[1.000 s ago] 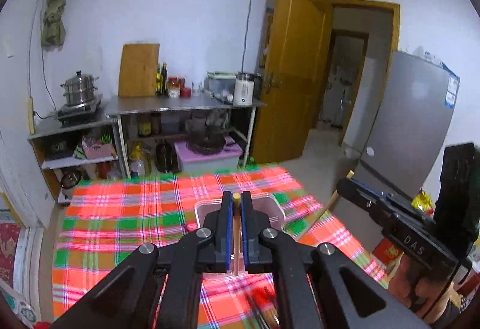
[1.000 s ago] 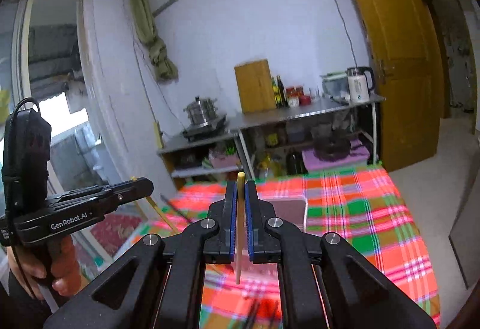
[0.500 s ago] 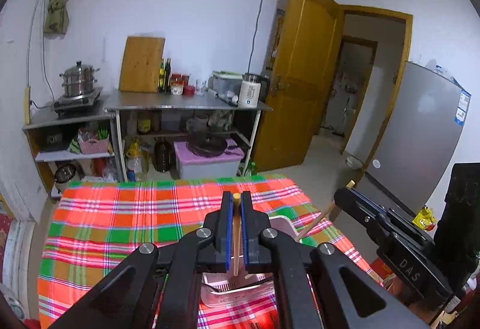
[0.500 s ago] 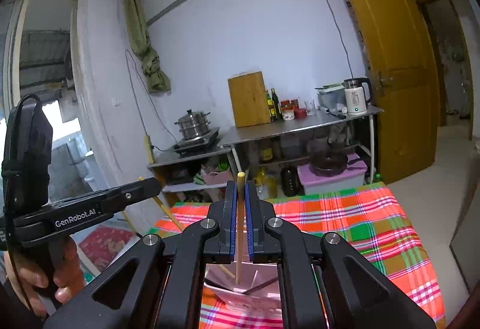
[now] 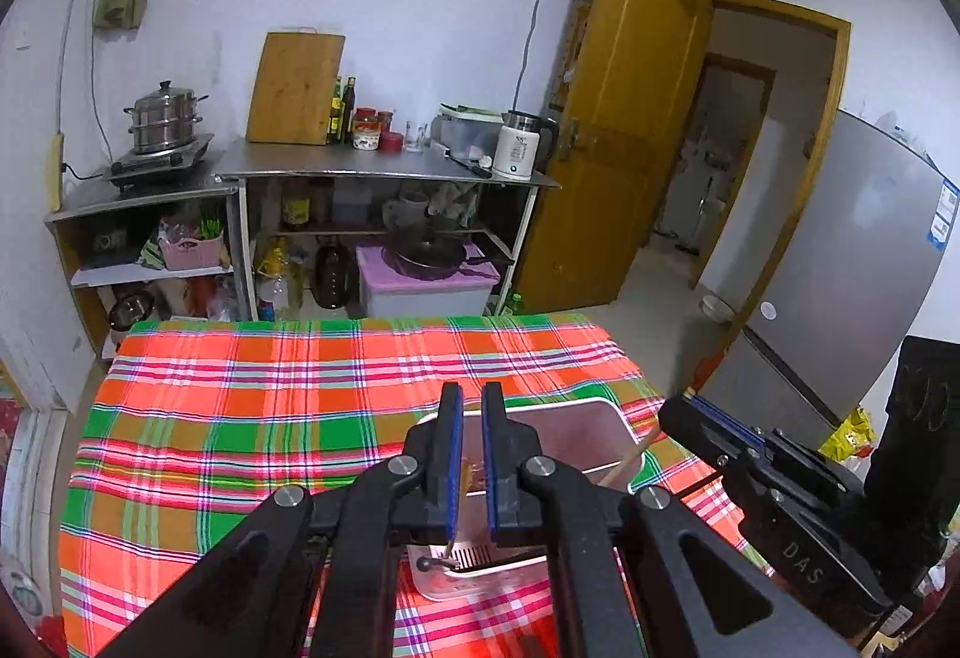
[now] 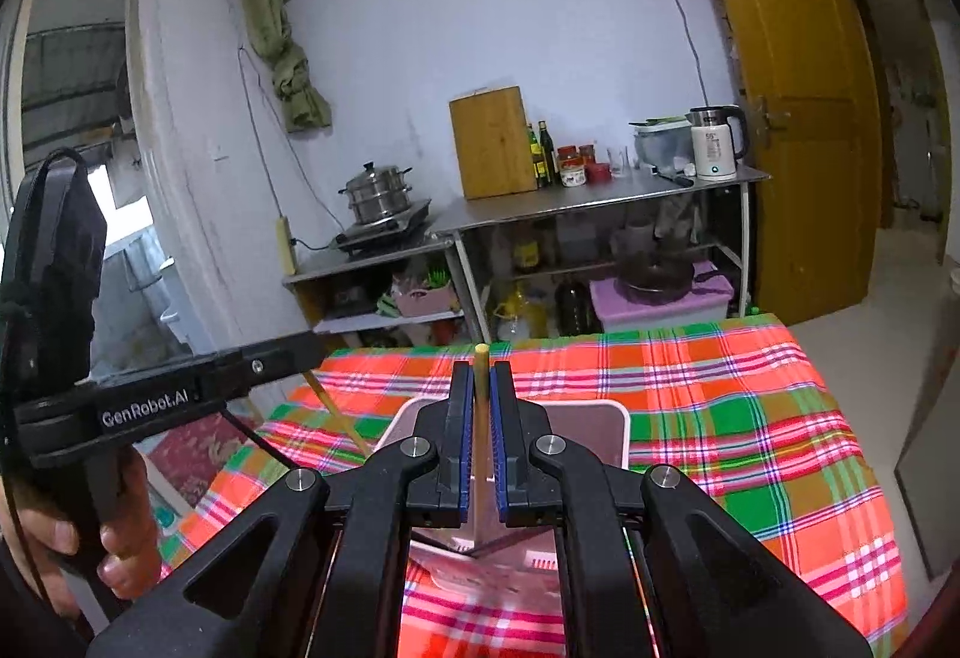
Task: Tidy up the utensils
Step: 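Lift both wooden chopsticks and carry them over the pink basket, then open both tools to drop the wooden chopsticks into the basket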
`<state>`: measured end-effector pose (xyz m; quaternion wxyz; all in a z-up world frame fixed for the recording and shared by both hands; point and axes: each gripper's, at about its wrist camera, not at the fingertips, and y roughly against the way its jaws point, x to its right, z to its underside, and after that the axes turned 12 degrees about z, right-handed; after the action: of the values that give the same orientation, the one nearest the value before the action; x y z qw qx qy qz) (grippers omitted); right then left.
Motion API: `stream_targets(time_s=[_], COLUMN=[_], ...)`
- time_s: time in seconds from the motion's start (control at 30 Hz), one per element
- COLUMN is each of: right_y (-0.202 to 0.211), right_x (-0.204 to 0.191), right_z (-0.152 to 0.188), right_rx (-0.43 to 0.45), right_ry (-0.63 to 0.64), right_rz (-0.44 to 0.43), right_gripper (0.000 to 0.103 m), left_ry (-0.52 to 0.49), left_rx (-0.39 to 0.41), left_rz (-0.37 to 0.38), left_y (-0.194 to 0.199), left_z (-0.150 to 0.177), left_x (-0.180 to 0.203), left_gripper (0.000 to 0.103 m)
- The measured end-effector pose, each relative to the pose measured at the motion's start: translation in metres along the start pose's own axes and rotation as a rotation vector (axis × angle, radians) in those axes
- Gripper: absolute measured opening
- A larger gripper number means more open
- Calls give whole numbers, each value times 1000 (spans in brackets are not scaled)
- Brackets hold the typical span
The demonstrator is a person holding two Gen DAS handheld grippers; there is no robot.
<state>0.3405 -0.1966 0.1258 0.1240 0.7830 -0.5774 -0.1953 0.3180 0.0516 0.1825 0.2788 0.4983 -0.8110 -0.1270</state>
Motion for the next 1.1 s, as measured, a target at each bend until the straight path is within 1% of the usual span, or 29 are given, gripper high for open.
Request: stream_targets(time_s=[0.07, 0.13, 0.37, 0.5, 0.6, 0.77, 0.9, 1.1], right_y=[0, 1, 25, 49, 66, 86, 98, 101], right_x=[1, 2, 5, 11, 17, 27, 36, 49], right_z=[0, 0, -1, 3, 14, 39, 68, 105], right_rx=[-2, -2, 32, 61, 66, 50, 17, -61], right_ry=[1, 0, -1, -1, 2, 1, -9, -23], right_rz=[6, 4, -5, -3, 1, 11, 23, 36], right_gripper=[8, 12, 12, 12, 12, 12, 12, 12], left_ry=[-3, -6, -38, -46, -53, -53, -53, -9], left_rx=[11, 22, 86, 118, 124, 106, 71, -5], left_rz=[-1, -4, -11, -4, 2, 8, 13, 40], left_y=[2, 6, 36, 58, 71, 81, 80, 70], left_z=[1, 1, 6, 20, 40, 82, 119, 170], left_x=[0, 1, 15, 23, 29, 36, 41, 44], left_gripper=[6, 6, 6, 6, 6, 6, 6, 6])
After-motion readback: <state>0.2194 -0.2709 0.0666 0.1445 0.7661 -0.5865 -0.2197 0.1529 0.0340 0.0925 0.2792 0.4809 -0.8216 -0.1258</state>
